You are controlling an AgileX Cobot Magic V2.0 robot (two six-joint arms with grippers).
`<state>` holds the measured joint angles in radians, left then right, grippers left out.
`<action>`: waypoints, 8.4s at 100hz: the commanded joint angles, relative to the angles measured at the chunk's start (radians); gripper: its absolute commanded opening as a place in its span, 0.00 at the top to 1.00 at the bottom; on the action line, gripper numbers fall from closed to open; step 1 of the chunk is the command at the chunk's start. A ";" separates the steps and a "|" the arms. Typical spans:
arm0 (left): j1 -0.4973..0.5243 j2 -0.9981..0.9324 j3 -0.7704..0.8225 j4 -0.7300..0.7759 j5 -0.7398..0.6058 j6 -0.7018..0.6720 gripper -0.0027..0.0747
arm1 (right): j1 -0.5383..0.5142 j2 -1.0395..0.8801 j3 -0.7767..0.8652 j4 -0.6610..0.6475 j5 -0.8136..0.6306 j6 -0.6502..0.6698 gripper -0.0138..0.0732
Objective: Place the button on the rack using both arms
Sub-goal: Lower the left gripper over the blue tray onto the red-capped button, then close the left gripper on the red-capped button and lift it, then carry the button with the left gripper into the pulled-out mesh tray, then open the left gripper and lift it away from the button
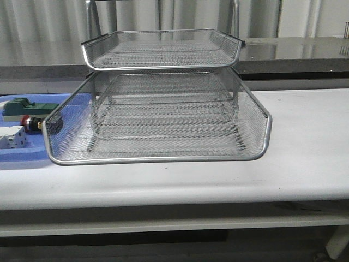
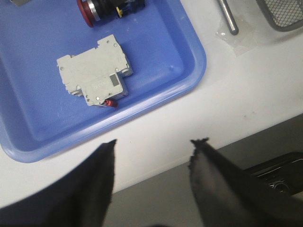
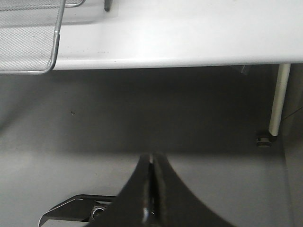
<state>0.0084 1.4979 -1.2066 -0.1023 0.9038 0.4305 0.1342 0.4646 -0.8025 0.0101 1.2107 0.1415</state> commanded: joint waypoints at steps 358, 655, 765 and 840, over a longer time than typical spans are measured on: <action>-0.070 0.851 -1.021 0.151 0.223 0.386 0.85 | -0.003 0.010 -0.034 -0.010 -0.049 -0.004 0.92; -0.630 0.458 -0.627 -0.101 0.327 0.049 0.85 | -0.003 0.010 -0.034 -0.010 -0.048 -0.004 0.92; -0.630 0.452 -0.648 -0.107 0.329 0.056 0.32 | -0.003 0.010 -0.034 -0.010 -0.048 -0.004 0.92; -0.516 0.232 -0.683 -0.089 0.369 -0.015 0.33 | -0.003 0.010 -0.034 -0.010 -0.048 -0.004 0.92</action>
<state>-0.5448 1.8274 -1.8777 -0.1785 1.2467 0.4426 0.1342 0.4646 -0.8025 0.0101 1.2107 0.1415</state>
